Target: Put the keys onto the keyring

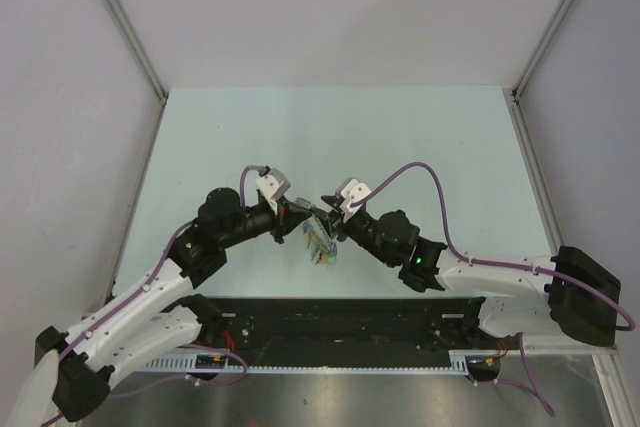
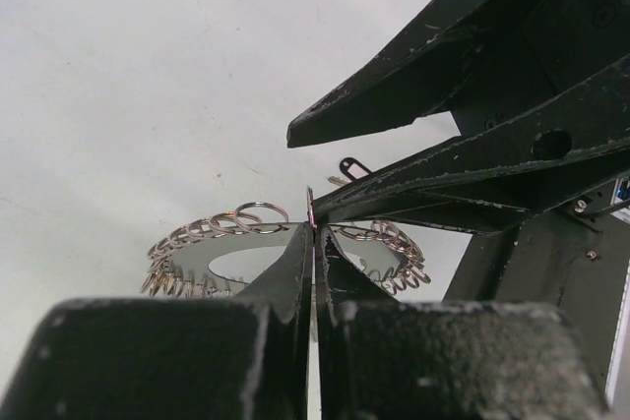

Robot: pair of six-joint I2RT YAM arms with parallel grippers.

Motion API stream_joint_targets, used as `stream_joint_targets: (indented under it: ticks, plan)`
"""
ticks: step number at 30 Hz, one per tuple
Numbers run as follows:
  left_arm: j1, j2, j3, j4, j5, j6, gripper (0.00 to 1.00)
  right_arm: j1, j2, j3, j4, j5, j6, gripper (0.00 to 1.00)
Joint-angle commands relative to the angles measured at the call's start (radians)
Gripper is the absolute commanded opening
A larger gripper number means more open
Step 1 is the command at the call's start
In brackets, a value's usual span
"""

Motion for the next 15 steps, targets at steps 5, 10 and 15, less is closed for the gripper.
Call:
stream_joint_targets:
  ticks: [5,10,15]
  plan:
    - [-0.003,-0.031,0.009,0.094,0.024,-0.027,0.0,0.002,0.03,0.037,0.033,0.04,0.003,0.4]
    - [-0.003,-0.032,0.009,0.095,0.022,-0.027,0.0,-0.013,0.04,0.037,0.048,-0.03,0.034,0.4]
    - [-0.003,-0.049,0.006,0.092,-0.004,-0.021,0.0,-0.033,0.034,0.039,0.012,-0.056,0.057,0.4]
